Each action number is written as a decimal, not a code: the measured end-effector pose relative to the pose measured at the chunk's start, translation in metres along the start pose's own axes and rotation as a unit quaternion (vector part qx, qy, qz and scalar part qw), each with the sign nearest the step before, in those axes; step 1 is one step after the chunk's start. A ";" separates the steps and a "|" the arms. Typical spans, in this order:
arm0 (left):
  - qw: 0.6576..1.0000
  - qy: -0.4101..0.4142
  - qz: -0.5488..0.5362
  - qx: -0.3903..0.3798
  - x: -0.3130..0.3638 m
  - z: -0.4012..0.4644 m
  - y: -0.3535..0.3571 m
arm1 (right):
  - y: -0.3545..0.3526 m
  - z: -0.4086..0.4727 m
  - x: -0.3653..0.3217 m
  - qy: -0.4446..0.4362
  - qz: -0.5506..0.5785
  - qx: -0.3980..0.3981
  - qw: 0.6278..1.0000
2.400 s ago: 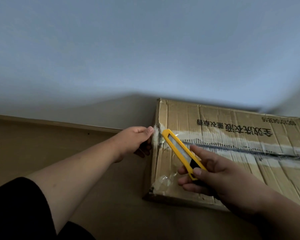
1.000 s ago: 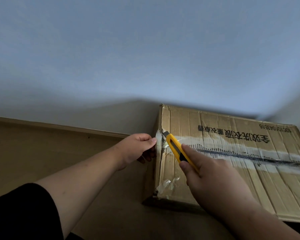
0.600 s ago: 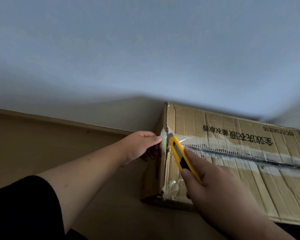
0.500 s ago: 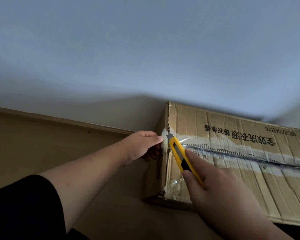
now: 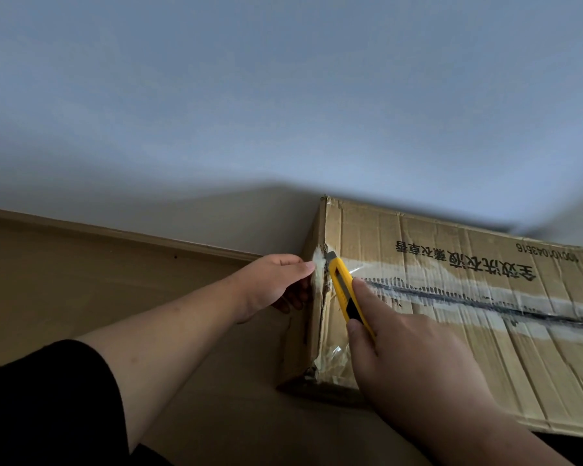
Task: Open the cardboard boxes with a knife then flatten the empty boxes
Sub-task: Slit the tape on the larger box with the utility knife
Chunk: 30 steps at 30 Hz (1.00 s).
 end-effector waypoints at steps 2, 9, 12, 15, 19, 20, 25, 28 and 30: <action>1.000 0.001 -0.003 0.002 0.000 0.000 0.000 | 0.003 0.003 -0.001 -0.004 -0.003 0.001 1.000; 1.000 0.006 -0.012 0.002 0.001 -0.003 0.002 | 0.003 0.004 -0.002 -0.020 0.019 -0.005 1.000; 1.000 0.009 -0.017 0.000 0.001 -0.003 0.002 | 0.000 0.000 -0.003 -0.025 0.034 -0.007 0.999; 1.000 0.009 -0.022 -0.002 0.001 -0.002 0.002 | -0.001 0.000 -0.003 -0.022 0.051 -0.008 0.998; 1.000 0.010 -0.022 -0.005 0.001 -0.001 0.003 | 0.002 0.005 -0.007 -0.021 0.062 -0.004 0.998; 1.000 0.009 -0.021 -0.004 0.001 -0.002 0.003 | 0.002 0.005 -0.007 -0.020 0.064 -0.005 0.998; 1.000 0.001 -0.013 0.003 0.002 -0.004 0.002 | -0.001 -0.006 -0.008 -0.035 0.082 -0.021 0.996; 1.000 -0.002 -0.011 0.001 0.003 -0.004 0.003 | -0.001 -0.012 -0.009 -0.032 0.086 -0.030 0.995; 1.000 -0.004 -0.013 -0.001 0.003 -0.004 0.003 | -0.003 -0.013 -0.008 -0.031 0.093 -0.030 0.995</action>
Point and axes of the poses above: each hand's wrist, its own z-axis towards the middle knuckle, its own y-axis out of the palm, x = y × z, the point moved 5 cm from there along z, towards the middle knuckle, and after that the axes turned 7 degrees about -y, right-handed, at the moved point
